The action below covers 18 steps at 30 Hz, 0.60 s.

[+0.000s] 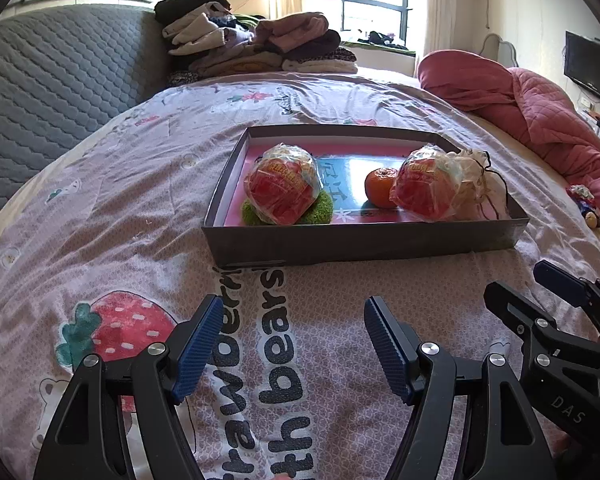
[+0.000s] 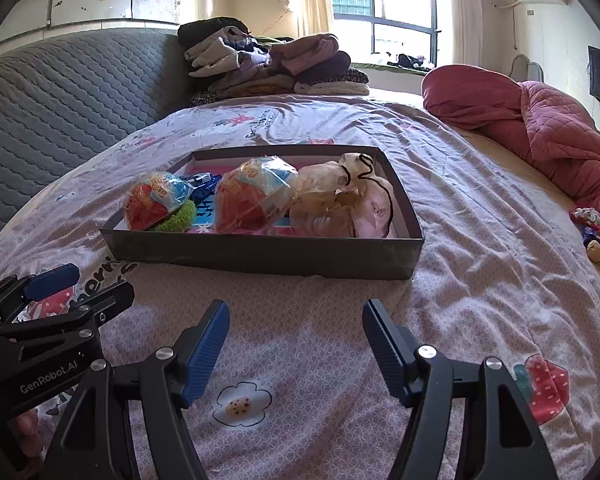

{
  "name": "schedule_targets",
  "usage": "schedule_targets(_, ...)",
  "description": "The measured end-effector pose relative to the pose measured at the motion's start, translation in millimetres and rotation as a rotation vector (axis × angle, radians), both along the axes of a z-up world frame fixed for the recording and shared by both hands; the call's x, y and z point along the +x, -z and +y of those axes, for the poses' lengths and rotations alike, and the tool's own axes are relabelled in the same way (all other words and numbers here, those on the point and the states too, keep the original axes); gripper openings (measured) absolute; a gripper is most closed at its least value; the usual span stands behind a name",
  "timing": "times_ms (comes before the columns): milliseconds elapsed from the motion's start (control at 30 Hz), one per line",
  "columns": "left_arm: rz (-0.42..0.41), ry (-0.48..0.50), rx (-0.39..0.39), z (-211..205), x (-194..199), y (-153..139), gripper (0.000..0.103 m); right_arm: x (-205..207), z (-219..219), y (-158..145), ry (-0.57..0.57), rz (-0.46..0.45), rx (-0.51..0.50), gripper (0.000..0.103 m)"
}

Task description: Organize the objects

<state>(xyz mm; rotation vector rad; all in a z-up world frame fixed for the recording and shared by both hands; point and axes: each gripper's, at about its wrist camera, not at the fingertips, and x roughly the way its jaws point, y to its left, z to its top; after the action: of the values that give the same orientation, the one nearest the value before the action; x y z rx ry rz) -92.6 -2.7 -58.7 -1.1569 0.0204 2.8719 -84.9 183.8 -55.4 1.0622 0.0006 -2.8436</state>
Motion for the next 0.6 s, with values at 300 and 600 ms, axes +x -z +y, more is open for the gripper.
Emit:
schedule_targets(300,-0.008,-0.012,0.007,-3.5,-2.3,2.1,0.074,-1.1,-2.1,3.2,-0.006,-0.009,0.002,0.068)
schedule_targets(600,-0.006,0.011,0.004,1.0,-2.6,3.0,0.074,-3.4,-2.2,6.7,-0.007,-0.023,0.002,0.068)
